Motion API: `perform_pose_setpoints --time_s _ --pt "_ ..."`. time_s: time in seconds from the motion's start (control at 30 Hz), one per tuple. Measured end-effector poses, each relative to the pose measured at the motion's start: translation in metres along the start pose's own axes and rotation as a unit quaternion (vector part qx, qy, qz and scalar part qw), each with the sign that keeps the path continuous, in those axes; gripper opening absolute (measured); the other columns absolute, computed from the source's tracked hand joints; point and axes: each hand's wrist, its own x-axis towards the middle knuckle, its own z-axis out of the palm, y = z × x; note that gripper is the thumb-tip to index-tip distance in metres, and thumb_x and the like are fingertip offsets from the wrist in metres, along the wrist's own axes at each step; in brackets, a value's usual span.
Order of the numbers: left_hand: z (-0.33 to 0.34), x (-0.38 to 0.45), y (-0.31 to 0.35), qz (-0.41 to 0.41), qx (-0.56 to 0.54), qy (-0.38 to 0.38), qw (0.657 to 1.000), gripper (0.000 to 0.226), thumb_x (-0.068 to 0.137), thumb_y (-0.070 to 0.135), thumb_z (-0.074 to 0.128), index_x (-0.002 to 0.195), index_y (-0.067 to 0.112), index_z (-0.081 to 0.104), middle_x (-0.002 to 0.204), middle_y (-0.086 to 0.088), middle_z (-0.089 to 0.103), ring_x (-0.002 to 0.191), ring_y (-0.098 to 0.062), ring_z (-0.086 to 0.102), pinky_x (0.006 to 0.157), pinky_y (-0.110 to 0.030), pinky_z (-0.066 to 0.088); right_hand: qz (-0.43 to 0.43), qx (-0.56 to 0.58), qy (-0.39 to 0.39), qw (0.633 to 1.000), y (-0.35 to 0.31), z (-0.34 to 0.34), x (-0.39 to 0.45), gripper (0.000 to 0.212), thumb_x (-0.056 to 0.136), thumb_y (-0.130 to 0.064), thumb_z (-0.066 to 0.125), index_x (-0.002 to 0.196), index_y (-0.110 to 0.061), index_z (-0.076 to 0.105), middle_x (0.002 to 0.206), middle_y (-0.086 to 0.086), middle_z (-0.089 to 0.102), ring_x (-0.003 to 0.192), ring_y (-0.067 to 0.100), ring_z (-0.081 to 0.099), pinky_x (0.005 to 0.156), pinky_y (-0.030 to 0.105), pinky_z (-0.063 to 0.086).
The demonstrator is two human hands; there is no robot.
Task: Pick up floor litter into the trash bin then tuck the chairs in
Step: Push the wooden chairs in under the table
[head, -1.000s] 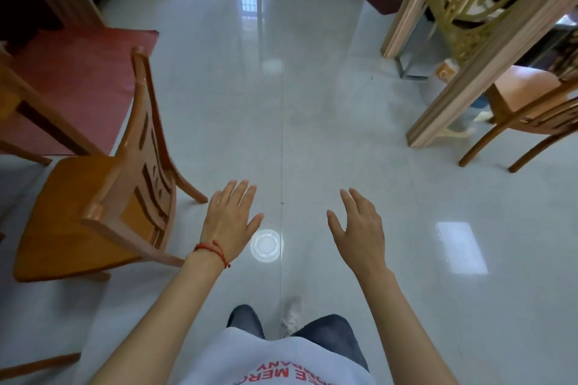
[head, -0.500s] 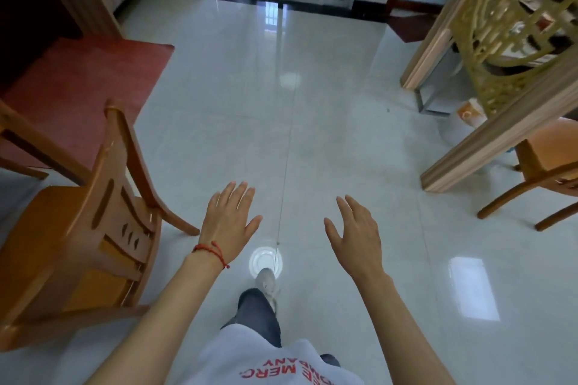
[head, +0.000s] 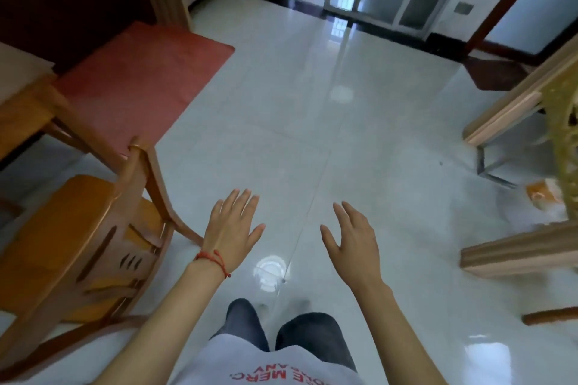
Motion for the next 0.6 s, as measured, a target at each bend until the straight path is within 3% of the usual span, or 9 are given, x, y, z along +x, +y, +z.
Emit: perform_pose_setpoints --time_s 0.13,0.37,0.47,0.6 --pt "0.001 0.004 -0.006 -0.090 -0.013 0.010 0.996 0.050 0.077 0.032 0.068 0.116 0.001 0.060 0.118 -0.019 0.062 0.110 -0.038 0.058 0.085 -0.052 0.048 -0.078 0.009 -0.049 0.996 -0.010 0.004 0.047 0.049 0.090 -0.034 0.053 0.131 -0.008 0.048 0.137 0.015 0.049 0.126 0.032 0.045 0.102 0.043 0.036" --pt "-0.012 -0.013 -0.001 -0.294 0.017 0.038 0.955 0.053 0.075 0.034 0.069 0.115 0.001 0.060 0.116 -0.018 0.063 0.109 -0.036 0.058 0.085 -0.050 0.048 -0.254 0.027 -0.164 0.953 -0.044 0.008 0.113 0.050 0.092 -0.033 0.052 0.135 -0.010 0.044 0.143 0.012 0.042 0.132 0.029 0.038 0.106 0.039 0.030" --pt "-0.014 -0.029 0.010 -0.383 0.011 0.053 0.922 0.051 0.076 0.034 0.058 0.116 0.001 0.060 0.118 -0.019 0.062 0.112 -0.037 0.057 0.088 -0.051 0.047 -0.332 0.031 -0.199 0.922 -0.065 0.012 0.128 0.049 0.092 -0.033 0.051 0.135 -0.011 0.044 0.143 0.013 0.042 0.132 0.028 0.037 0.107 0.039 0.030" --pt "-0.015 -0.062 0.025 -0.502 -0.017 0.078 0.861 0.055 0.085 0.032 0.059 0.131 0.003 0.046 0.136 -0.018 0.047 0.129 -0.036 0.039 0.104 -0.051 0.035 -0.408 0.033 -0.244 0.879 -0.094 0.019 0.128 0.051 0.093 -0.033 0.050 0.138 -0.013 0.039 0.147 0.009 0.037 0.135 0.024 0.032 0.109 0.036 0.026"
